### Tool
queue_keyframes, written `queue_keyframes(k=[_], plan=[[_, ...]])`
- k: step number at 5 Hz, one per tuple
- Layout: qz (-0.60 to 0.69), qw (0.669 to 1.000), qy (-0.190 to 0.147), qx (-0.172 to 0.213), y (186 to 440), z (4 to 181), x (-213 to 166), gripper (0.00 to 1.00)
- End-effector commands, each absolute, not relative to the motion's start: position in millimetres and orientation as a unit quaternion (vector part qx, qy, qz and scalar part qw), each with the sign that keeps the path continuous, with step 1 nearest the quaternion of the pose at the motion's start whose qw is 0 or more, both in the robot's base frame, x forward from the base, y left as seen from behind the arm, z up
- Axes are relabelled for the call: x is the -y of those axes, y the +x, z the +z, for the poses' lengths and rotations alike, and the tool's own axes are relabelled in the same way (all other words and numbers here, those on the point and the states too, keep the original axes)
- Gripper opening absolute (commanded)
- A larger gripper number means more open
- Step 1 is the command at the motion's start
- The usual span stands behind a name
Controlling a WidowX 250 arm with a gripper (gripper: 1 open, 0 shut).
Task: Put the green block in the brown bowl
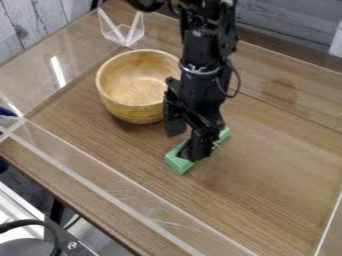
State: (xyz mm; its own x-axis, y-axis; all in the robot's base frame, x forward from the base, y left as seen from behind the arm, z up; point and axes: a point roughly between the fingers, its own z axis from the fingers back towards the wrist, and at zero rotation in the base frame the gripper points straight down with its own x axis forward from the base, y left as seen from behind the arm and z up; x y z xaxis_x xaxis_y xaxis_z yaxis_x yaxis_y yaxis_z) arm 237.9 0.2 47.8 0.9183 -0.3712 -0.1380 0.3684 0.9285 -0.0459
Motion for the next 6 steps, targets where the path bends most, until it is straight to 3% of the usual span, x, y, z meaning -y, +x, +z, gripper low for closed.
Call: queue_keyframes(k=[1,4,5,6], plan=[[-0.194,0.980,-0.008,-0.048,246,47.5,-2,1.00],[-0.205,0.978,-0.014,-0.033,251,29.6,0,1.00],[-0.205,0.978,-0.015,-0.025,252,29.1,0,0.00],[-0.202,0.979,-0.017,-0.017,252,31.6,1,0.00]])
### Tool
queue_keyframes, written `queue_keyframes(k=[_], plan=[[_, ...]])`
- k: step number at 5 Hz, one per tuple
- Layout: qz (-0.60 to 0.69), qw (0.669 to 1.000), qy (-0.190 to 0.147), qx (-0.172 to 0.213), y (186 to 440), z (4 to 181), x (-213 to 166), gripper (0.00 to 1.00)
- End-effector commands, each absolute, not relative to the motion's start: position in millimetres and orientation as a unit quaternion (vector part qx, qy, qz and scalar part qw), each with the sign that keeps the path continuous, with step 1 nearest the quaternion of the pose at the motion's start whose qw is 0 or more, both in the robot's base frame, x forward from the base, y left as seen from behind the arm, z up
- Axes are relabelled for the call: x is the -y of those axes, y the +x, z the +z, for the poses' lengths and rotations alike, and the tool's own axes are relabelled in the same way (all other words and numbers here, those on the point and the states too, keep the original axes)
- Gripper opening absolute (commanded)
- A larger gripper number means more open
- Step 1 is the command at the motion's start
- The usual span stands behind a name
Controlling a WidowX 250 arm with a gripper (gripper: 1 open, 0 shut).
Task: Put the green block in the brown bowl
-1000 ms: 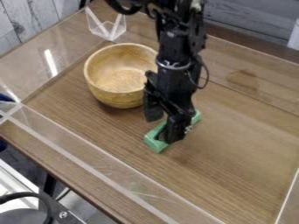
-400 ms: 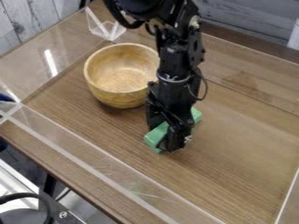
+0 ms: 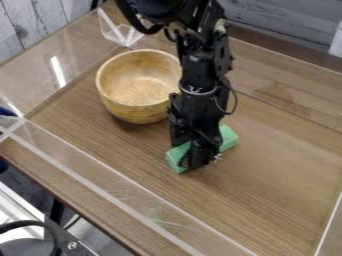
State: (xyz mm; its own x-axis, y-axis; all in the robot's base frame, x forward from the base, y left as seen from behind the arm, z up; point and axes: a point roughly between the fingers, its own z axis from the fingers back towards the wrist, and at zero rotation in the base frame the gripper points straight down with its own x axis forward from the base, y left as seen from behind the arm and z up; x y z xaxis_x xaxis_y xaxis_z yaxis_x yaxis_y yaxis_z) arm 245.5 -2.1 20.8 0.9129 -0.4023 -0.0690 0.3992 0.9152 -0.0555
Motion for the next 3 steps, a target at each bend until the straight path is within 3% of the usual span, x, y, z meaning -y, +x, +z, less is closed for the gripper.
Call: queue_keyframes(k=[1,3], plan=[[-0.200,0.980,-0.018,-0.010,251.1,33.6,1.2,0.00],[-0.196,0.980,-0.019,0.003,251.4,38.5,2.1,0.00]])
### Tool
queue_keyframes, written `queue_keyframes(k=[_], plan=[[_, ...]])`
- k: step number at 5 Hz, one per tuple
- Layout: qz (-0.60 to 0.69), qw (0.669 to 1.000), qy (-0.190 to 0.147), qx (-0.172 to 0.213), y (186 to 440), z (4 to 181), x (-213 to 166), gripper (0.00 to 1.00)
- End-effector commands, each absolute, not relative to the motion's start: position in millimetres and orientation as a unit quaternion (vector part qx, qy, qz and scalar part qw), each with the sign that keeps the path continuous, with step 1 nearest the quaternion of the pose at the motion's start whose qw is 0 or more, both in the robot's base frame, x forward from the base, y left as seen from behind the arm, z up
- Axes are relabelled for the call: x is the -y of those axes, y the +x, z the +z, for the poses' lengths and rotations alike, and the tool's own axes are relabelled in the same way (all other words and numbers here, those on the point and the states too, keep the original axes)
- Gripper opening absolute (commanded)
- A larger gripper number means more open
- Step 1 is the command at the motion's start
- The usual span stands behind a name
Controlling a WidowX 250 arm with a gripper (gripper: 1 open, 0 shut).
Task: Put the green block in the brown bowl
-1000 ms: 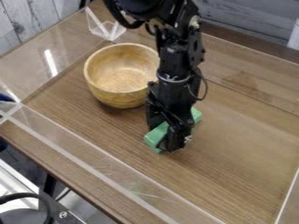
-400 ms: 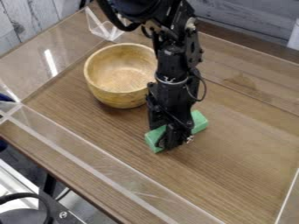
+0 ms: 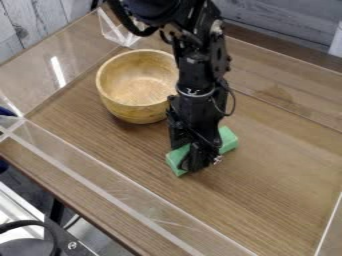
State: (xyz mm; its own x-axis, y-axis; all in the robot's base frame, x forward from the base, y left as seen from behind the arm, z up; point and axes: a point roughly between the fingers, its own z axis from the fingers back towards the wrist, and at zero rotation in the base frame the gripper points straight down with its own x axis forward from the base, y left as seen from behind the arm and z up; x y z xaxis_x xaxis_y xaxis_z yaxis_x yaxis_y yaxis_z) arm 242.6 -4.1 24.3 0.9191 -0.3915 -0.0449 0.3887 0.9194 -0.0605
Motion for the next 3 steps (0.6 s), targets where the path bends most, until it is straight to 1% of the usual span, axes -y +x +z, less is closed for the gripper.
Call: queue_keyframes(k=[1,3], plan=[[-0.194,0.981,-0.020,0.009,251.9,41.0,2.6,0.00],[-0.190,0.981,-0.020,0.021,252.3,45.3,3.4,0.00]])
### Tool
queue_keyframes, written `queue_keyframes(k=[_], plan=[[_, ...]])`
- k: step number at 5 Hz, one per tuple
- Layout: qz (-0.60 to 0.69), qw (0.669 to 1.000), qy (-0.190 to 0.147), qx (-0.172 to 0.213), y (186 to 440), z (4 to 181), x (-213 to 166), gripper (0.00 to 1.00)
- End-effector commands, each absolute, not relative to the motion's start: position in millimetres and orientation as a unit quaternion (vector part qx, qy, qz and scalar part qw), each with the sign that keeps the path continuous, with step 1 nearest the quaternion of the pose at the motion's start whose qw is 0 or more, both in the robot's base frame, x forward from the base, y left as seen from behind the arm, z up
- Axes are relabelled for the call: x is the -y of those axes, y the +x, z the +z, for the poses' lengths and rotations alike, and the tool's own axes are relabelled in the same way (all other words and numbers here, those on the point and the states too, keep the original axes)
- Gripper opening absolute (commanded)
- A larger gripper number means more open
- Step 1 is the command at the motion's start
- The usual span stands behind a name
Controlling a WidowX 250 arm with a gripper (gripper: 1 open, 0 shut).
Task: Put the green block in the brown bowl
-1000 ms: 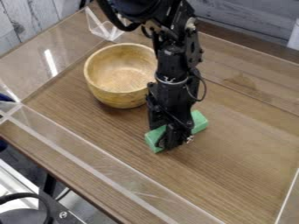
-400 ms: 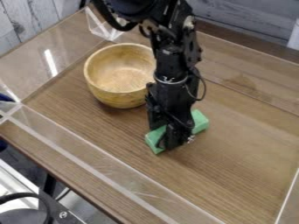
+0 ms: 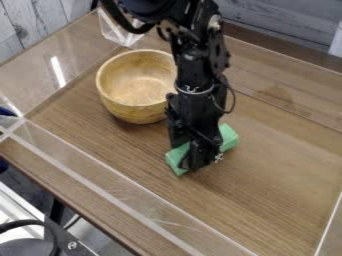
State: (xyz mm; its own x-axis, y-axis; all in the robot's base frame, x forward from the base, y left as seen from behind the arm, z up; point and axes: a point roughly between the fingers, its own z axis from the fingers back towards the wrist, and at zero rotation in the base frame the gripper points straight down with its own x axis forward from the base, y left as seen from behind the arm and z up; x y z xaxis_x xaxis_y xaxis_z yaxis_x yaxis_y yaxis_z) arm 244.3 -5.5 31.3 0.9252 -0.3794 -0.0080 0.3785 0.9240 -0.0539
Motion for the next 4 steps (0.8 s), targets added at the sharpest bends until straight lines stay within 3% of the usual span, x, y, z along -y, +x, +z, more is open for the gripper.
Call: queue_keyframes(k=[1,4], plan=[[-0.188,0.982,-0.021,0.026,252.7,47.1,3.9,0.00],[-0.183,0.982,-0.022,0.037,254.5,54.9,4.4,0.00]])
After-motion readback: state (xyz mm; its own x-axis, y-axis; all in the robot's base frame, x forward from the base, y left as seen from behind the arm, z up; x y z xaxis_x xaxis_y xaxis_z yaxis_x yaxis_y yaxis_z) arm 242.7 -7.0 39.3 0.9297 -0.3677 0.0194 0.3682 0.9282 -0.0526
